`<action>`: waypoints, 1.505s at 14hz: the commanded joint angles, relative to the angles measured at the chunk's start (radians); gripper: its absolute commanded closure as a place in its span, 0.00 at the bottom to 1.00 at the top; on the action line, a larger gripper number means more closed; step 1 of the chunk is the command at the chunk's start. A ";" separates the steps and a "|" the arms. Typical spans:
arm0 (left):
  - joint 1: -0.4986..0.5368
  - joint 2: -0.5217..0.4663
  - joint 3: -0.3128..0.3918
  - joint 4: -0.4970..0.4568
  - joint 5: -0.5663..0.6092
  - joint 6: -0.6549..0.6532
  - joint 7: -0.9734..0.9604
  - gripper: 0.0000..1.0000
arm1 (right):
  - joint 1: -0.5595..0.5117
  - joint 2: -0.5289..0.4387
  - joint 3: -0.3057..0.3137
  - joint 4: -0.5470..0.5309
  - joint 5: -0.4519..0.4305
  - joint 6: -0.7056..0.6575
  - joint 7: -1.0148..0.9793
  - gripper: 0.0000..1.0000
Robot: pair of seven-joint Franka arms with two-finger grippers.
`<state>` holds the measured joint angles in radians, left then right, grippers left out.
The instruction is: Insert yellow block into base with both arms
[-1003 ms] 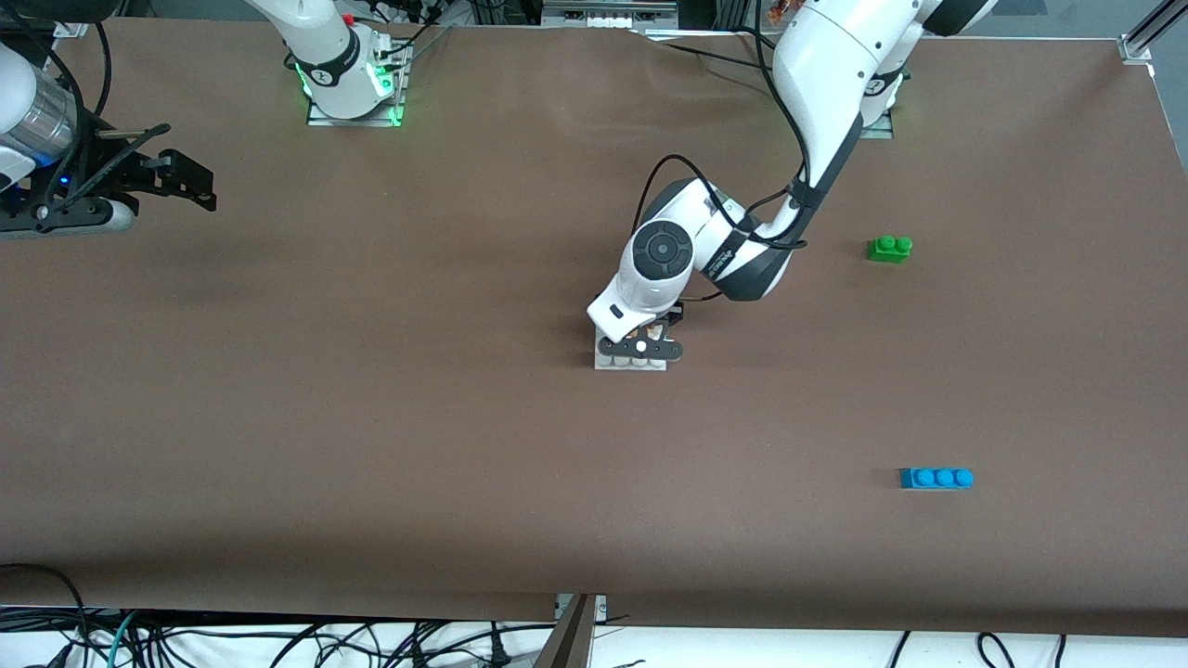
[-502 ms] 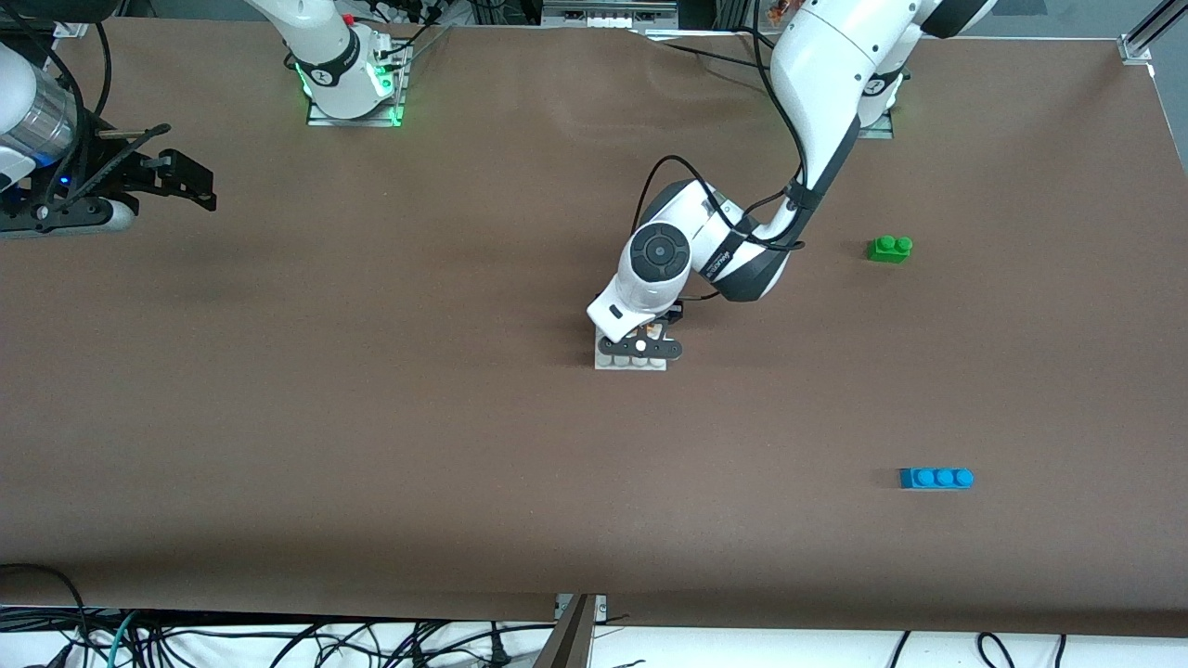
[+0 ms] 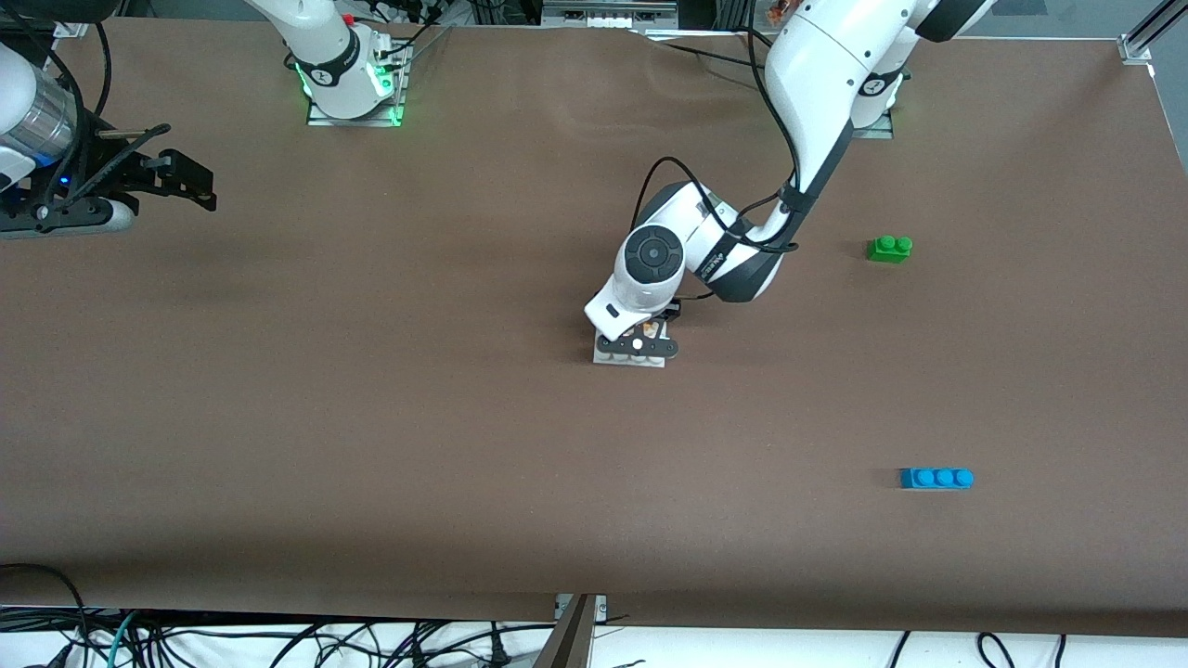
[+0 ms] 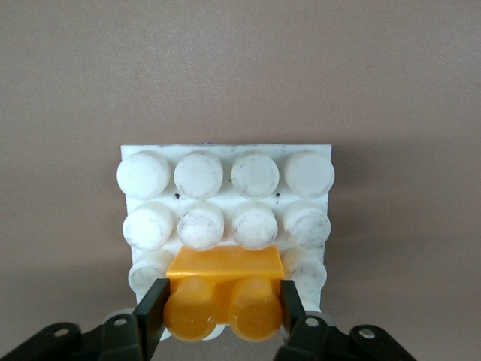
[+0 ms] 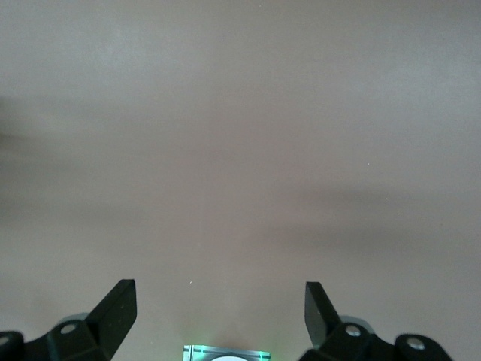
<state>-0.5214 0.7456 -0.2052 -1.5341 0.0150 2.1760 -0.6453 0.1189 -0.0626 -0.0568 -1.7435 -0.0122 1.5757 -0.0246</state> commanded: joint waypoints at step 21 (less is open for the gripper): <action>0.670 -0.554 0.000 0.034 0.007 -0.599 0.622 0.00 | -0.007 0.003 0.008 0.027 -0.011 -0.014 -0.012 0.01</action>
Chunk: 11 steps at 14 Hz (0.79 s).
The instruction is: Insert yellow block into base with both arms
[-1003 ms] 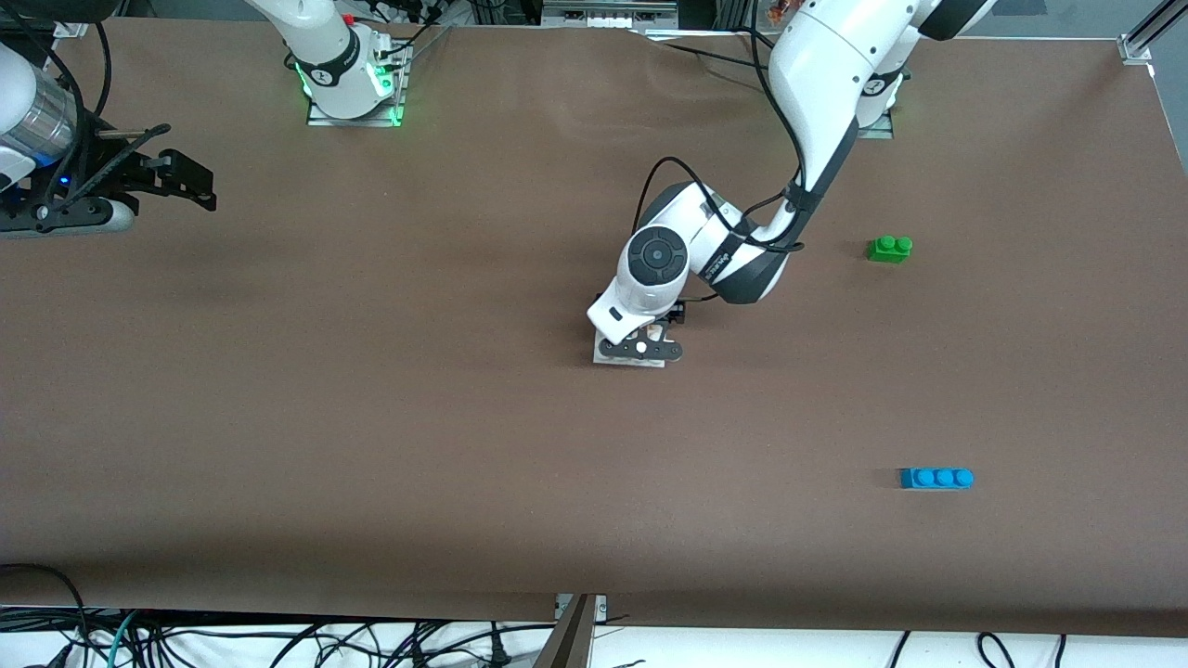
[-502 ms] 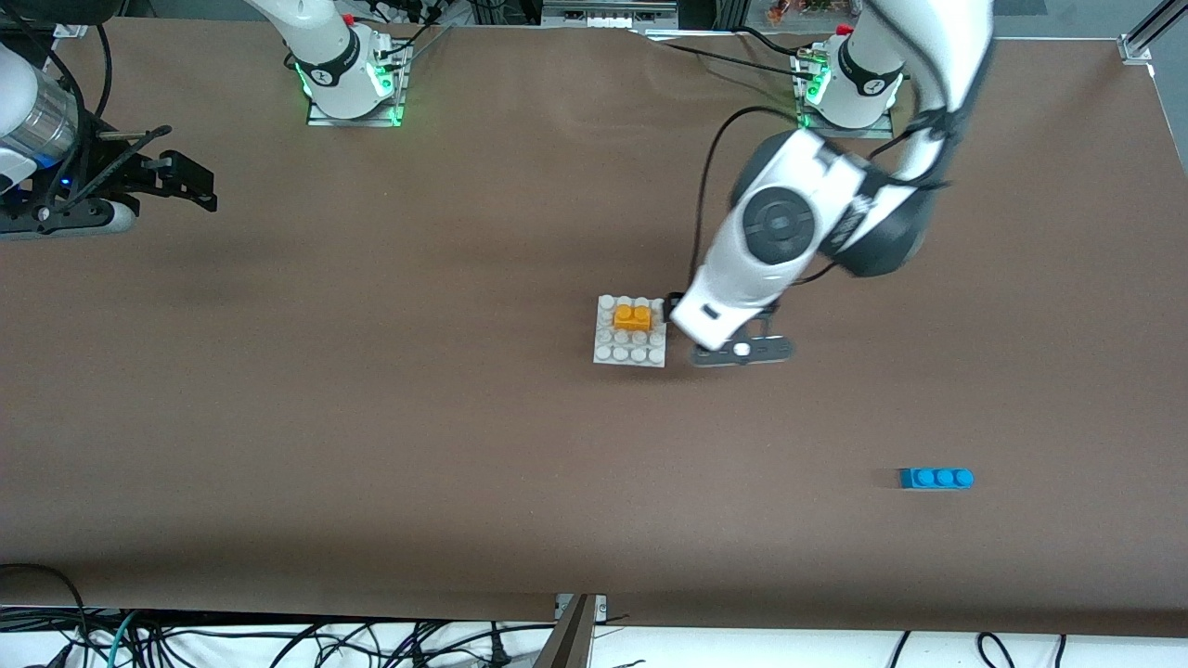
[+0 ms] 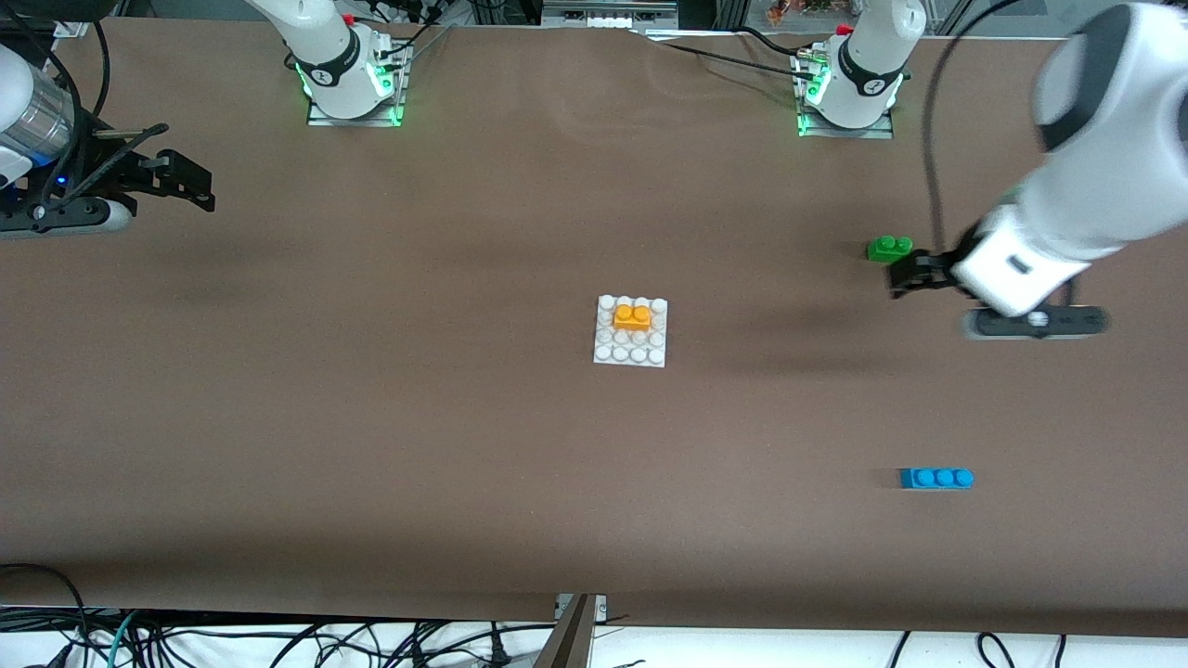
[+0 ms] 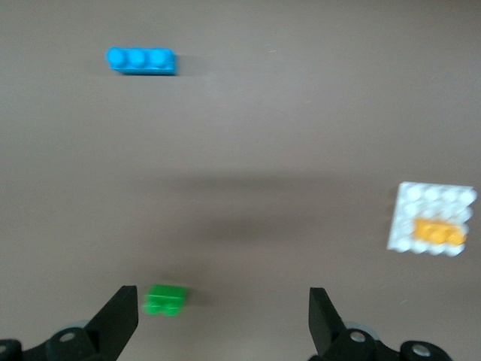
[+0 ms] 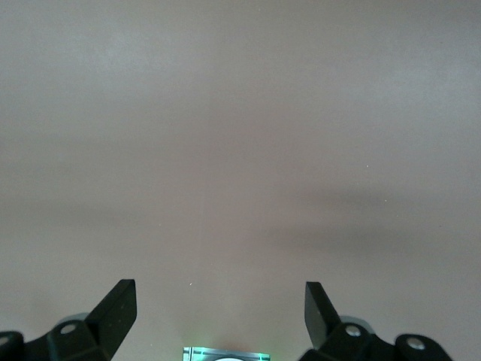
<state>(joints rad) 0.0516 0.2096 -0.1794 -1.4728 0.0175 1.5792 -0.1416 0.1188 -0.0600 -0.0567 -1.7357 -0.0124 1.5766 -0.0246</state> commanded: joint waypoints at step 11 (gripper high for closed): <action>-0.064 -0.254 0.140 -0.210 -0.018 0.082 0.163 0.00 | -0.005 -0.011 0.018 0.035 0.000 -0.056 0.000 0.01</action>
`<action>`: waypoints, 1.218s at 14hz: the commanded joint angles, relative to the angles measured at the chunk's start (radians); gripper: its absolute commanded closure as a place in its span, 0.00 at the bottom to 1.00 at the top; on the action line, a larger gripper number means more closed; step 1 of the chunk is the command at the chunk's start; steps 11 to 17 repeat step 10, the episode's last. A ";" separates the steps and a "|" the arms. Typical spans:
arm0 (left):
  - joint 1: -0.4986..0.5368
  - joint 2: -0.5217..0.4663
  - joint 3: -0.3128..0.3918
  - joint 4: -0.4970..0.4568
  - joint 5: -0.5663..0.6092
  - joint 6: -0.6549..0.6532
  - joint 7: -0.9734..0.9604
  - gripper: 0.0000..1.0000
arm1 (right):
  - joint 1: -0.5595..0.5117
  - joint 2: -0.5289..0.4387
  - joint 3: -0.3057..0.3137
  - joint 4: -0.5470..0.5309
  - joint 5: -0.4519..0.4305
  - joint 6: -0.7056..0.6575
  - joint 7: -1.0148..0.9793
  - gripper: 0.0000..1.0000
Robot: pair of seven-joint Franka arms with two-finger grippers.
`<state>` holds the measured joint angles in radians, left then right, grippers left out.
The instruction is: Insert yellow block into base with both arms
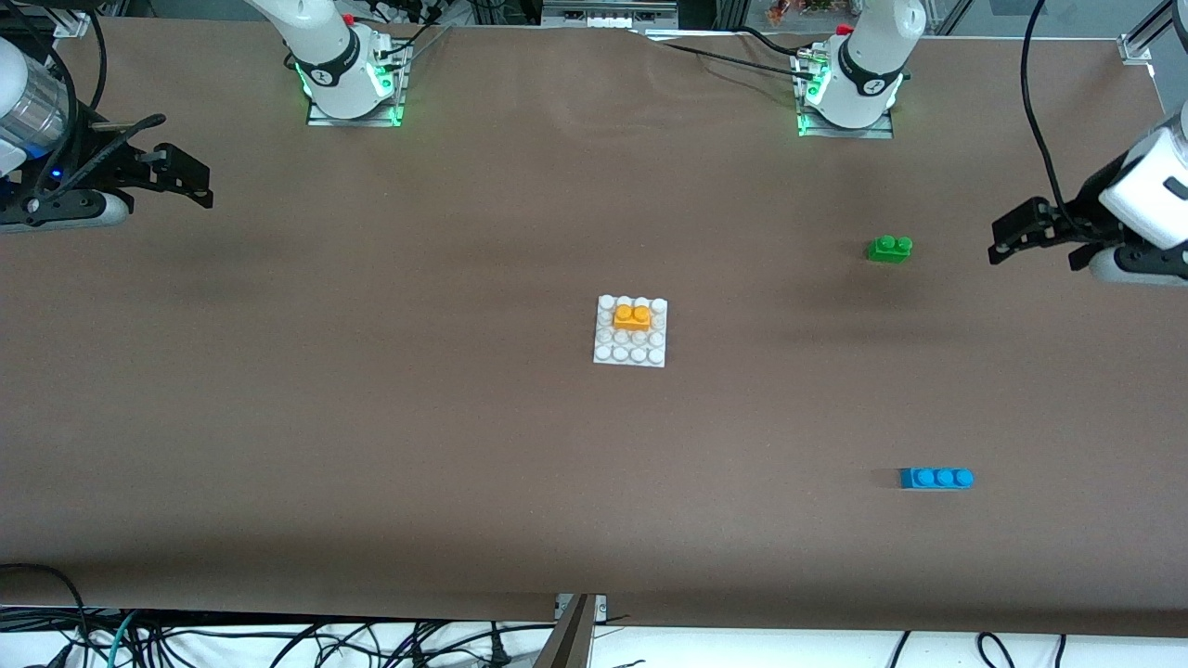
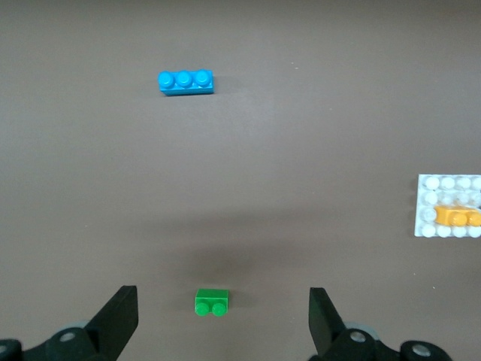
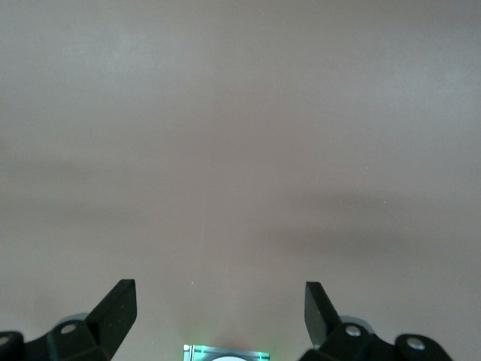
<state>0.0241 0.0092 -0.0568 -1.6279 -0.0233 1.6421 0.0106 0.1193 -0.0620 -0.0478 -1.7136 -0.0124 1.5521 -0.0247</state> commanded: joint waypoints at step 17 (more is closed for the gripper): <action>-0.026 -0.008 0.014 -0.001 0.029 -0.054 0.012 0.00 | 0.030 -0.001 0.039 0.014 0.008 0.003 0.000 0.01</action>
